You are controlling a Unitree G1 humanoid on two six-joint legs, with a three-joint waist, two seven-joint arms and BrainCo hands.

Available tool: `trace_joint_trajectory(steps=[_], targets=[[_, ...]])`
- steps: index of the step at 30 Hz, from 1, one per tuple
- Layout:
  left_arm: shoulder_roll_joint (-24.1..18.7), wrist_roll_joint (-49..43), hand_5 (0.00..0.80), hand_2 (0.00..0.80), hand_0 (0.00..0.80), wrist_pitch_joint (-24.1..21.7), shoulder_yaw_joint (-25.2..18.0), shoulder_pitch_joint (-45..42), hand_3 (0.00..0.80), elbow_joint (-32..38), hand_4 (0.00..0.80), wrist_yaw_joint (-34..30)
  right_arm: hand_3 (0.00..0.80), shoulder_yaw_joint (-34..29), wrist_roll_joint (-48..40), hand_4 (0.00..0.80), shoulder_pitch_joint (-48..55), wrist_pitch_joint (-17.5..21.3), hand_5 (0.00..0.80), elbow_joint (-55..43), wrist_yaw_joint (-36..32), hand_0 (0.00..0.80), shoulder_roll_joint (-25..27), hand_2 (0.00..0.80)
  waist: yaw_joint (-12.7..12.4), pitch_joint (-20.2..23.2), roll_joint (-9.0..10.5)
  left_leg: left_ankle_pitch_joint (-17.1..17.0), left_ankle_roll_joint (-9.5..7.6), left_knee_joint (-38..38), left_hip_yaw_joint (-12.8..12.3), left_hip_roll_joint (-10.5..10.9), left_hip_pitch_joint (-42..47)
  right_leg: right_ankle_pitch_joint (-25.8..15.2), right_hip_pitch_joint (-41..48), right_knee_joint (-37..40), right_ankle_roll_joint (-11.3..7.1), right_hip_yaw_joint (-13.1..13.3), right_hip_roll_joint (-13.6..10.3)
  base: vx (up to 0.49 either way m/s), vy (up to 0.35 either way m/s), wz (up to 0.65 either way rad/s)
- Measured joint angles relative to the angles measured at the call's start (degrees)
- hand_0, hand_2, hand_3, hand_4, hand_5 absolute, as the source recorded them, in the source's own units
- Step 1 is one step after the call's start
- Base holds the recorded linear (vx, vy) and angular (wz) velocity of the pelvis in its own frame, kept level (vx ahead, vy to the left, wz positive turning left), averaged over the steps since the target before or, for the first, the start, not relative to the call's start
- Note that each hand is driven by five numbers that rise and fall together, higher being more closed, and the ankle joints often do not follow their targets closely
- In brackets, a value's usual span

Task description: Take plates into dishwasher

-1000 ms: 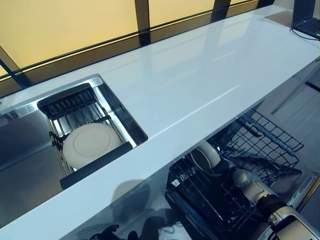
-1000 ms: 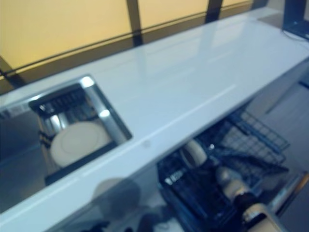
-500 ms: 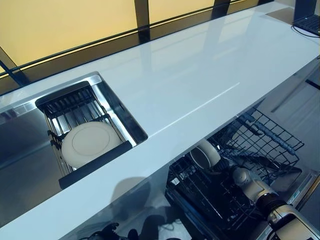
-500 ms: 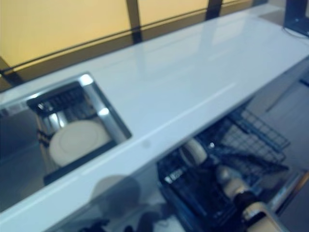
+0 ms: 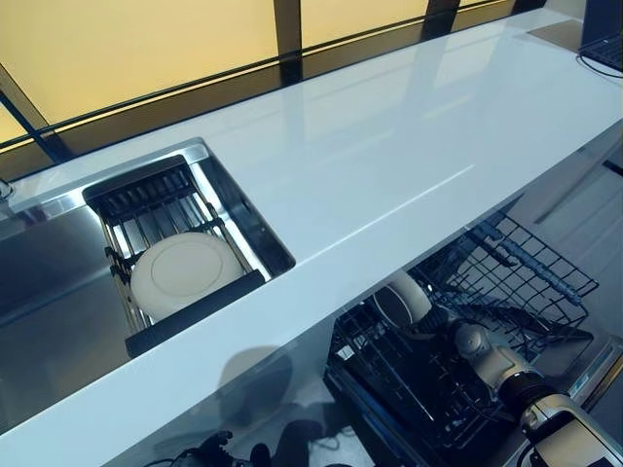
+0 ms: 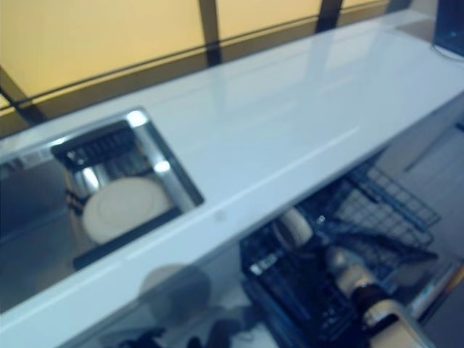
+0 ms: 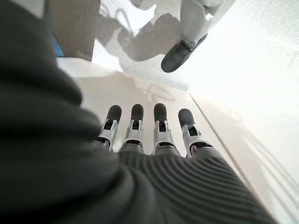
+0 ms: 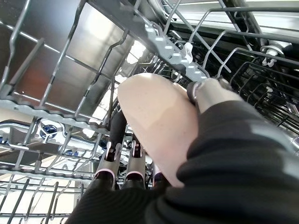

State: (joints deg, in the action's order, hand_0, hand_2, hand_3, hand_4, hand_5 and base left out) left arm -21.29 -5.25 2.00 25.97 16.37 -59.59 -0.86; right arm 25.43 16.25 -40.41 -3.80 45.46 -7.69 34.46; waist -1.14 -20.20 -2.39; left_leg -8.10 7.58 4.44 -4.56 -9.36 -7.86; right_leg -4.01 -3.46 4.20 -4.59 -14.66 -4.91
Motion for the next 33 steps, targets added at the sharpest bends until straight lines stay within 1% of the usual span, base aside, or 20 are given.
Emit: trace_joint_trajectory(steps=[9,15,18,20,21,24,33], targets=[[0.00,-0.01,0.000,0.000,0.000,-0.06,0.05,0.32,0.000,-0.02,0.000,0.01,0.800,-0.02,0.00,0.800,-0.80,-1.84,0.800,0.68,0.12,0.800,-0.66,0.800,-0.02,-0.01,-0.01,-0.09,-0.03,-0.06,0.17,0.02,0.04,-0.06,0.18,-0.01,0.03,-0.11,0.00,0.000,0.000,0.00],[0.01,-0.01,0.000,0.000,0.000,-0.14,0.16,0.74,0.000,-0.07,0.000,0.01,0.800,-0.23,-0.01,0.800,-2.72,-3.83,0.800,3.03,1.11,0.800,-3.10,0.800,-0.05,-0.02,-0.03,-0.34,-0.09,-0.14,0.27,0.03,0.08,-0.17,0.24,-0.04,0.03,-0.13,-0.02,0.000,0.000,0.00],[0.02,-0.01,0.000,0.000,0.000,-0.14,0.56,0.79,0.000,-0.08,0.000,0.01,0.800,-0.29,-0.01,0.800,-3.89,-4.23,0.800,4.69,1.55,0.800,-4.06,0.800,-0.32,-0.04,-0.12,-0.45,-0.19,-0.14,0.32,0.17,0.08,-0.23,0.23,-0.06,-0.04,-0.15,-0.17,0.000,0.000,0.00],[0.05,-0.01,0.000,0.000,0.000,-0.19,1.47,0.94,0.000,-0.07,0.000,0.01,0.800,-0.32,-0.01,0.800,-4.08,-4.70,0.800,4.92,2.20,0.800,-4.29,0.800,-1.18,-0.15,-0.33,-0.51,-0.27,-0.14,0.34,0.35,0.08,-0.28,0.10,-0.10,-0.12,-0.15,-0.37,0.000,0.000,0.00],[0.06,-0.01,0.000,0.000,0.000,-0.19,1.85,1.02,0.000,-0.06,0.000,0.02,0.800,-0.35,-0.01,0.800,-4.42,-4.94,0.800,5.18,2.49,0.800,-4.29,0.800,-1.18,-0.17,-0.44,-0.54,-0.31,-0.13,0.34,0.45,0.06,-0.31,0.06,-0.10,-0.19,-0.15,-0.45,0.000,0.000,0.00],[0.05,0.01,0.000,0.000,0.000,-0.18,2.23,1.03,0.000,-0.08,0.000,0.03,0.800,-0.29,-0.01,0.800,-5.63,-5.27,0.800,7.03,3.27,0.800,-4.91,0.800,-1.46,-0.19,-0.66,-0.64,-0.44,-0.10,0.52,0.69,-0.28,-0.33,-0.20,-0.18,-0.27,-0.26,-0.67,-0.033,0.028,0.03],[0.07,0.58,0.000,0.000,0.000,-0.20,2.59,1.71,0.000,-0.04,0.000,0.08,0.800,-0.27,-0.02,0.800,-6.81,-5.51,0.800,8.59,4.19,0.800,-5.23,0.800,-1.40,-0.22,-0.81,-1.00,-0.92,-0.10,0.65,1.26,-1.04,-0.34,-1.15,-0.92,-0.70,-0.29,-1.31,0.000,0.000,0.00]])
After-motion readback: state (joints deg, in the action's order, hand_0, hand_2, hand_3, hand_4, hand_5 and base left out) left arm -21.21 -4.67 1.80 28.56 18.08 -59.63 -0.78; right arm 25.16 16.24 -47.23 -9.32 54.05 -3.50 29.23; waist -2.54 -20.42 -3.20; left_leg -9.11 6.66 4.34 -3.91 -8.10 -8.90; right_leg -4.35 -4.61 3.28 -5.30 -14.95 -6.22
